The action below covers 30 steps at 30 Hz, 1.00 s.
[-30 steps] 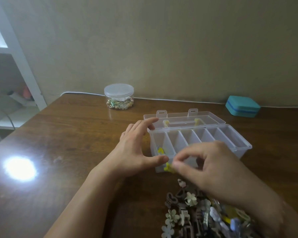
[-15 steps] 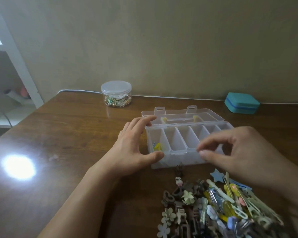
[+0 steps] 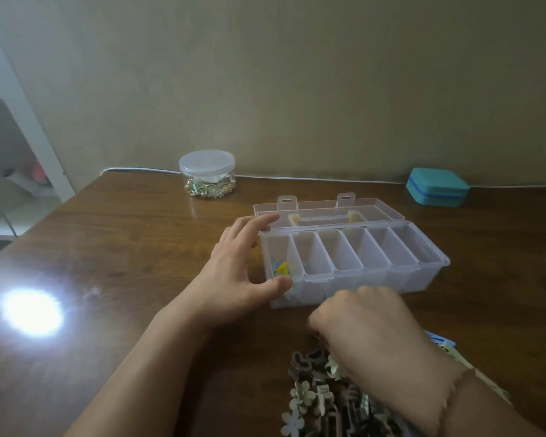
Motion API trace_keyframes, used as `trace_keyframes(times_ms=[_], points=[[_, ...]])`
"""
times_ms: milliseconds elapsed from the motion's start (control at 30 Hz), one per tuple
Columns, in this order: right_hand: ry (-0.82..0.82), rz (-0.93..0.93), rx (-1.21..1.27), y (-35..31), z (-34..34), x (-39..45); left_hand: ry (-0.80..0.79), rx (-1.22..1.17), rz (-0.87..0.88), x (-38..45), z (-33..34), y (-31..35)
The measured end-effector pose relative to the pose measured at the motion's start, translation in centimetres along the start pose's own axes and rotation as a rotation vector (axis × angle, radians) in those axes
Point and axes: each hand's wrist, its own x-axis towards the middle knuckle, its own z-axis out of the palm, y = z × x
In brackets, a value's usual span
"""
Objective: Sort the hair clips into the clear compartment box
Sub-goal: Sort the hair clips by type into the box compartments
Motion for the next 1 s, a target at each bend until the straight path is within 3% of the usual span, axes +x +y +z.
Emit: trace_keyframes(times_ms=[200, 400, 467, 567, 767, 900, 1000], points=[[0.075, -0.026, 0.099, 0.0, 0.0, -0.4, -0.004, 0.010, -0.003, 0.0, -0.2, 0.2], [0.062, 0.041, 0.628, 1.2, -1.2, -0.7, -0.006, 0.002, 0.009, 0.0, -0.3, 0.1], [0.128, 0.121, 0.922, 2.2, -2.4, -0.3, -0.012, -0.002, 0.008, 0.0, -0.5, 0.0], [0.239, 0.152, 1.106, 3.4, -4.2, 2.0, -0.014, -0.004, 0.015, 0.1, -0.5, 0.0], [0.009, 0.169, 0.932, 2.9, -3.9, 6.5, -0.014, -0.009, 0.036, 0.1, -0.4, -0.1], [0.242, 0.177, 0.733, 3.3, -3.6, 6.6, -0.023, -0.013, 0.030, 0.2, -0.4, -0.3], [0.464, 0.174, 0.856, 5.3, -4.2, 4.3, -0.033, -0.018, 0.023, 0.2, -0.5, -0.2]])
